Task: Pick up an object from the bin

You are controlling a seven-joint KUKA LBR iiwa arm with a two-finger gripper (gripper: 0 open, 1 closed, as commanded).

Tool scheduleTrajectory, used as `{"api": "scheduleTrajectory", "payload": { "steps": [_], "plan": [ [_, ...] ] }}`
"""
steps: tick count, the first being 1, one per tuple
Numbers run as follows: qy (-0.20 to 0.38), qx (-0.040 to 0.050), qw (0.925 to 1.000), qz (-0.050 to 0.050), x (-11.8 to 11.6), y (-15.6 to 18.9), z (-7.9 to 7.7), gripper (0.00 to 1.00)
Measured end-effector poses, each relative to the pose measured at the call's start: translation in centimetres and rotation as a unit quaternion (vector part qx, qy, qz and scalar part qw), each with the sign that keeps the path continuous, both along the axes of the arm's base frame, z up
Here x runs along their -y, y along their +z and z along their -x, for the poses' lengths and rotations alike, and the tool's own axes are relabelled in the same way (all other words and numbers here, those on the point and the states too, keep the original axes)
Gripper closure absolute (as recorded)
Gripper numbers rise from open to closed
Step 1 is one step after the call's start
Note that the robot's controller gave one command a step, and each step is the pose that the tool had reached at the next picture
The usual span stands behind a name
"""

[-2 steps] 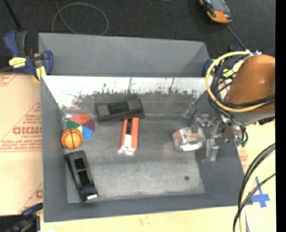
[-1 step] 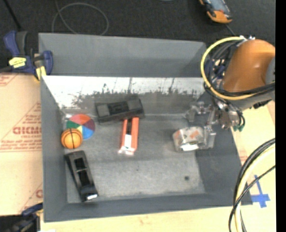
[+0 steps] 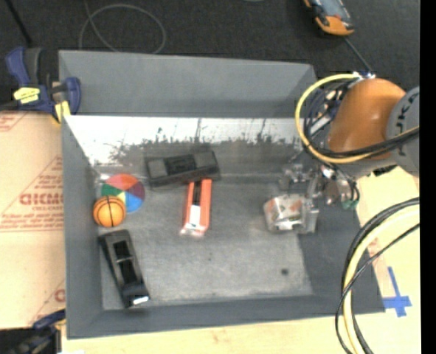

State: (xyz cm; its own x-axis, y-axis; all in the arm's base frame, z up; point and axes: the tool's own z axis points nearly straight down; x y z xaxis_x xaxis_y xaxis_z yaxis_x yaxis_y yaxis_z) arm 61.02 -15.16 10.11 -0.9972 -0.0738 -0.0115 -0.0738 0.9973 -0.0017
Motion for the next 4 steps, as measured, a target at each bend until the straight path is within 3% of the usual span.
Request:
{"api": "scheduleTrajectory", "payload": {
  "steps": [1,4],
  "plan": [
    [0.004,0.0009,1.0,0.003,0.9,-1.6,-1.4,1.0],
    [0.003,-0.0009,1.0,0.002,0.9,-0.4,-1.3,1.0]
  ]
}}
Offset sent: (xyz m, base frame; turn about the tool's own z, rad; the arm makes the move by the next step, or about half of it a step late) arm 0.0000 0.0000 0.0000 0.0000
